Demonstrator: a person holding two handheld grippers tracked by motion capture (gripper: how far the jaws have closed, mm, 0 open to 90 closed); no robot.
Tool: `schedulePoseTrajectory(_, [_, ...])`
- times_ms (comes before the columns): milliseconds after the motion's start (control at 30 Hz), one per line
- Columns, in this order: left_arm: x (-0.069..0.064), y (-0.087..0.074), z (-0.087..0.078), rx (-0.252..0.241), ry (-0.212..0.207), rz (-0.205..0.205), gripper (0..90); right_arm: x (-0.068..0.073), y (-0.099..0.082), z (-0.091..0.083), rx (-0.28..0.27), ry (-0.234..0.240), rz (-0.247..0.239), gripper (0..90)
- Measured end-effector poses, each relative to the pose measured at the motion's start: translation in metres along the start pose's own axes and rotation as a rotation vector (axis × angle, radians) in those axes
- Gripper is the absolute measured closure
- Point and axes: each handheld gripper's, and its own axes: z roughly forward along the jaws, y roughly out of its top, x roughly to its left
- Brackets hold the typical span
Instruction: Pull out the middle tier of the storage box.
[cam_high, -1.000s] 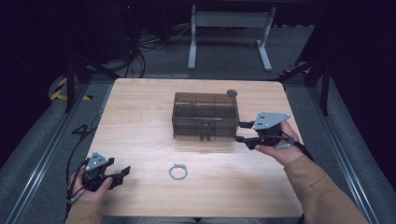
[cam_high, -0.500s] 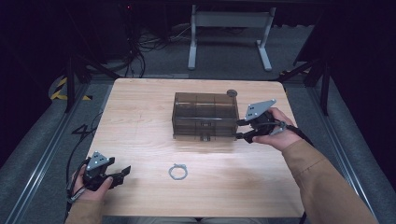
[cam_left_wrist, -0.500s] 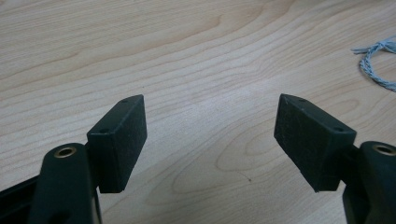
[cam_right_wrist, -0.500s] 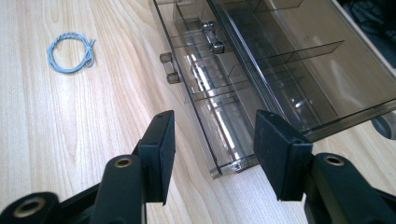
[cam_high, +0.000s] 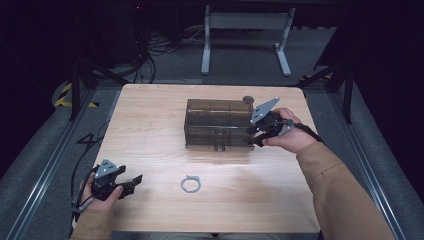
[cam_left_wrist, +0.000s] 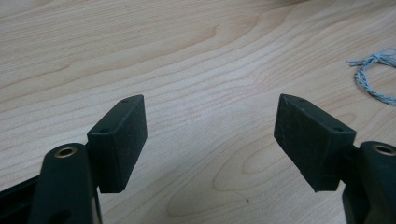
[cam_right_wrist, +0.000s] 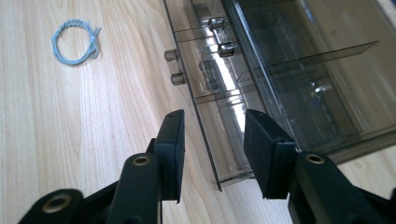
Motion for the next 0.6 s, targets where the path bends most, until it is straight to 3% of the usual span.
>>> schedulePoseTrajectory(600, [0.0,0.002,0.002,-0.006,-0.005,-0.001,26.6,0.001,0.011,0.031,0.062,0.074,-0.007,61.0])
